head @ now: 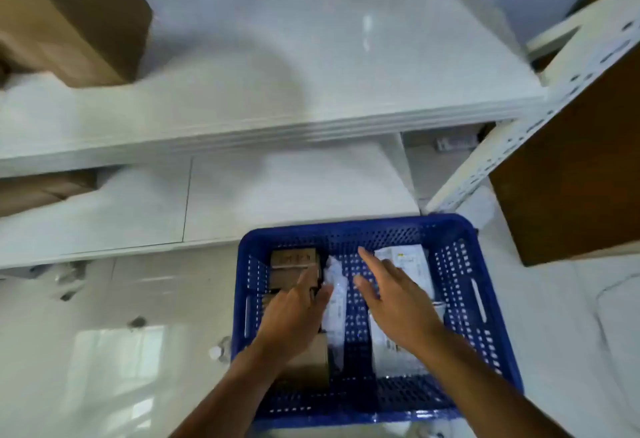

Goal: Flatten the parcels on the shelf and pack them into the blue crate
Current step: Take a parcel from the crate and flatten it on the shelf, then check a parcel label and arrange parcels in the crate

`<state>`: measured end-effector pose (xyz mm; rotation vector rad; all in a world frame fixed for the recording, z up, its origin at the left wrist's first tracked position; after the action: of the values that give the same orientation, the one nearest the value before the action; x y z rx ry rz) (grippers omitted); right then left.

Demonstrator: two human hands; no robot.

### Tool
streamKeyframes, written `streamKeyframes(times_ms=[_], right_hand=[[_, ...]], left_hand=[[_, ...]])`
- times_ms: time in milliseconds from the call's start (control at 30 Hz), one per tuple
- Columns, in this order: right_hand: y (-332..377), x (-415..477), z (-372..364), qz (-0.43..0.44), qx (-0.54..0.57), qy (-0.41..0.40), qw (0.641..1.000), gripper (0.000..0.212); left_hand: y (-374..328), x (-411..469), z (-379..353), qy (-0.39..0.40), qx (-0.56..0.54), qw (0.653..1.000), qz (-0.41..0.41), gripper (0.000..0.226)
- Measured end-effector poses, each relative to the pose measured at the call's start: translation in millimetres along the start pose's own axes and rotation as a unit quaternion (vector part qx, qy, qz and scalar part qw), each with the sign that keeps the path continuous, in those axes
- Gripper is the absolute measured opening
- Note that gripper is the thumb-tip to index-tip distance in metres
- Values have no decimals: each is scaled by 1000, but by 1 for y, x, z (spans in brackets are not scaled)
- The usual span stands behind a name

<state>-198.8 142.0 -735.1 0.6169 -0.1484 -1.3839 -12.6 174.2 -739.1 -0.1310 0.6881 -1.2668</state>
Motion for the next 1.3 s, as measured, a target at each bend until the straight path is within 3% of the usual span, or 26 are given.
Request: streamKeyframes(times_ms=[100,267,433,767,967,1067,1300], right_hand=[[43,-6,53,12,25,-3,1000,59],[105,-22,136,21,75,-38,996,57],[159,-42,209,38,96,-70,992,54],[278,-64,344,155,74,-121,978,52],[331,-72,432,233,51,-202,950,52],[356,-76,478,263,42,-243,933,51],[413,-85,549,328,37,-308,893,46]], left_hand=[[-27,-23,66,-35,-57,998,0,32],[-58,-68,179,-154,-50,985,-58,52],[-91,-110,265,-188,-93,975,-74,47],[-175,-165,432,-304,-108,937,-135,40],[-216,-180,512,-367,-134,909,-144,35],[-239,-195,551,-394,-170,882,-196,20],[-294,-216,636,-434,-152,836,-299,20]])
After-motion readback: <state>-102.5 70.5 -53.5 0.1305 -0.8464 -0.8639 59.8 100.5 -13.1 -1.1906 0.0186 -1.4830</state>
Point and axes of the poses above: each hand's wrist, its own x-axis towards the middle knuckle, its own z-axis out of the back of the hand, y = z × x, the point moved 3 cm from there along x, towards the middle knuckle, and after that the axes turned 12 degrees about -y, right-handed, at the moved point
